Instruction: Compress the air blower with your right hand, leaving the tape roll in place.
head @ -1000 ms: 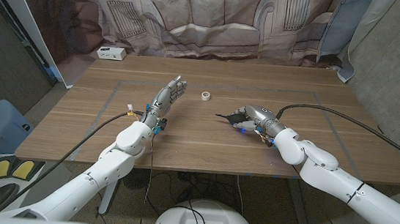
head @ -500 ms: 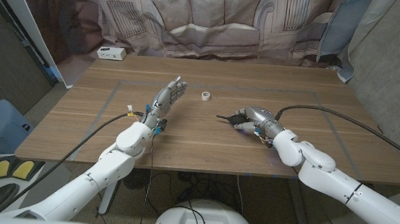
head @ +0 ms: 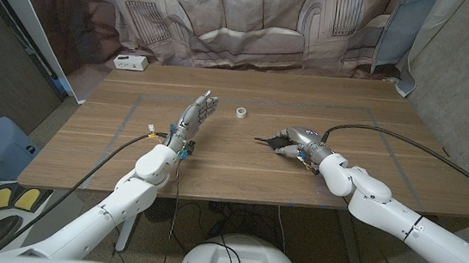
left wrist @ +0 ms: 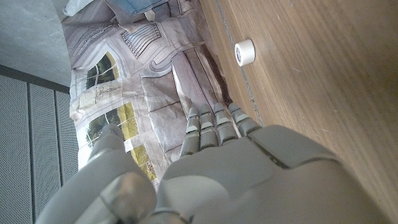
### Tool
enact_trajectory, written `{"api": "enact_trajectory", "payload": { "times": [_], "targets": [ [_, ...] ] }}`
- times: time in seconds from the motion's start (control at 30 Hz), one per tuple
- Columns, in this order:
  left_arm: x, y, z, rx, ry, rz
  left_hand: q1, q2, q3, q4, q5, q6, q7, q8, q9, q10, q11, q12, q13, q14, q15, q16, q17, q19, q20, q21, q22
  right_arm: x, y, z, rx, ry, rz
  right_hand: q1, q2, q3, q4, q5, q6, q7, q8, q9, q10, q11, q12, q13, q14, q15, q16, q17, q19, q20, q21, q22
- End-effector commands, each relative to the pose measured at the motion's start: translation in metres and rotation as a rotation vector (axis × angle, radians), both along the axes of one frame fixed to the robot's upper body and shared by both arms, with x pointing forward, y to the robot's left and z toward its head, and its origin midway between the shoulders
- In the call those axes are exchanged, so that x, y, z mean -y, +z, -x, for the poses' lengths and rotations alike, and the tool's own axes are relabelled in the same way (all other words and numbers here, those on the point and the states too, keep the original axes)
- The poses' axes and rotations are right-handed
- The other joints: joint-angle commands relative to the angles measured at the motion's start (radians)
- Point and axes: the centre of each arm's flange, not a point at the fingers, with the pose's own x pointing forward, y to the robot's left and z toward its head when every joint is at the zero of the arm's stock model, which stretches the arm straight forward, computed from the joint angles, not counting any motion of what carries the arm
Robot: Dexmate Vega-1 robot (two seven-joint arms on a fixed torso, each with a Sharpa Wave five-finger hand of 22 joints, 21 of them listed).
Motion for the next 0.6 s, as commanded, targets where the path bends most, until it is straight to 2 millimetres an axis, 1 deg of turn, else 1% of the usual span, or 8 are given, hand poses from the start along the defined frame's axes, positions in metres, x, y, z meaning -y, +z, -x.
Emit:
{"api": "enact_trajectory", "payload": {
  "times": [0.03,0.23,0.33,0.6],
  "targets": [
    [-0.0004,-0.0023,0.0006,-0.005,-0.004,0.0,0.001,0.012,0.005,-0.002,-0.002,0.008,0.0,0.006,0.005,0.004,0.001,-0.002,0.002,0.009,0.0,0.001,0.006,0.005,0.001,-0.004,0.005,-0.0002,-0.0009,0.0012,-0.01,-0.014,0.019,-0.014,-0.003,-0.007,0.002,-0.002,-0.004,0.003,0.0,0.001,-0.007,-0.002,-0.002,0.002,-0.01,-0.036,-0.003,-0.001,-0.006,0.0,-0.002,-0.001],
    [-0.0013,-0.0024,0.0018,-0.004,0.0,0.002,0.001,0.012,0.005,-0.002,-0.002,0.008,0.0,0.006,0.005,0.004,0.001,-0.002,0.002,0.009,-0.001,0.001,0.006,0.005,0.001,-0.004,0.005,0.0009,0.0,0.002,-0.01,-0.014,0.014,-0.034,-0.012,-0.017,0.009,-0.004,-0.006,0.004,0.001,0.001,-0.007,-0.002,0.0,0.002,-0.011,-0.034,-0.006,-0.003,-0.006,0.002,-0.004,-0.001],
    [-0.0013,-0.0031,0.0019,-0.005,-0.002,0.004,0.001,0.013,0.005,-0.002,-0.002,0.008,0.0,0.006,0.005,0.004,0.001,-0.002,0.002,0.009,-0.001,0.001,0.006,0.005,0.001,-0.004,0.005,0.0011,0.0007,0.0024,-0.008,-0.014,0.014,-0.053,-0.022,-0.026,0.014,-0.006,-0.007,0.007,0.002,0.001,-0.008,0.0,0.001,0.002,-0.01,-0.029,-0.009,-0.007,-0.007,0.005,-0.006,-0.002],
    [-0.0013,-0.004,0.0026,-0.002,0.0,0.007,0.0,0.013,0.005,-0.003,-0.002,0.009,0.0,0.006,0.005,0.004,0.003,-0.002,0.002,0.009,-0.002,0.001,0.006,0.006,0.002,-0.004,0.005,0.0018,0.0015,0.0032,-0.004,-0.02,0.015,-0.078,-0.032,-0.037,0.022,-0.007,-0.024,0.009,-0.002,0.001,-0.023,0.005,-0.003,0.002,-0.024,-0.022,-0.021,-0.013,-0.016,0.009,-0.012,-0.002]
  ]
}}
